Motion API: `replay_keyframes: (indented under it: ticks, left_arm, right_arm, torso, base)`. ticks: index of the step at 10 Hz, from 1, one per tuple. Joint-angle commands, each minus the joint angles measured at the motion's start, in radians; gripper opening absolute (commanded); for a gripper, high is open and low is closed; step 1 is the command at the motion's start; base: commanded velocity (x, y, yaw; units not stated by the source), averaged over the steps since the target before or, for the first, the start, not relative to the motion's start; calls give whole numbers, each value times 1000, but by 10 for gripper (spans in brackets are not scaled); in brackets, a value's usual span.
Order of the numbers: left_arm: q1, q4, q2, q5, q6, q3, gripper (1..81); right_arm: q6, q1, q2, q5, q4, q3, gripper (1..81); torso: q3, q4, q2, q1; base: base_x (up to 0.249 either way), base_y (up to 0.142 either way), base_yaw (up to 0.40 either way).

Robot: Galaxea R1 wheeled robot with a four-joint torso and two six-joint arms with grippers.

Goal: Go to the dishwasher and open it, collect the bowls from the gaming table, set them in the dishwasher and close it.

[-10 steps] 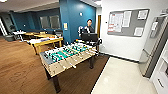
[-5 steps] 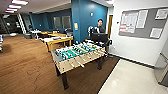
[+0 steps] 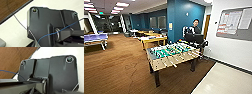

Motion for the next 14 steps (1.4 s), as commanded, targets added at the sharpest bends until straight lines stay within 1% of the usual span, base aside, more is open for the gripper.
replay_keyframes:
  ticks: [1,6,14]
  left_arm:
    - [-40,-6,-13,52,-4,0,811]
    - [-38,-8,-14,52,-4,0,811]
    - [-37,-8,-11,54,-4,0,811]
  right_arm:
    - [-6,48,-2,-43,-13,7,811]
    - [-6,54,4,-46,-20,5,811]
    - [-6,54,5,-44,-25,5,811]
  torso:
    - [0,0,0,0]
    - [0,0,0,0]
    - [0,0,0,-1]
  base:
    - [0,0,288]
    - [0,0,285]
    - [0,0,245]
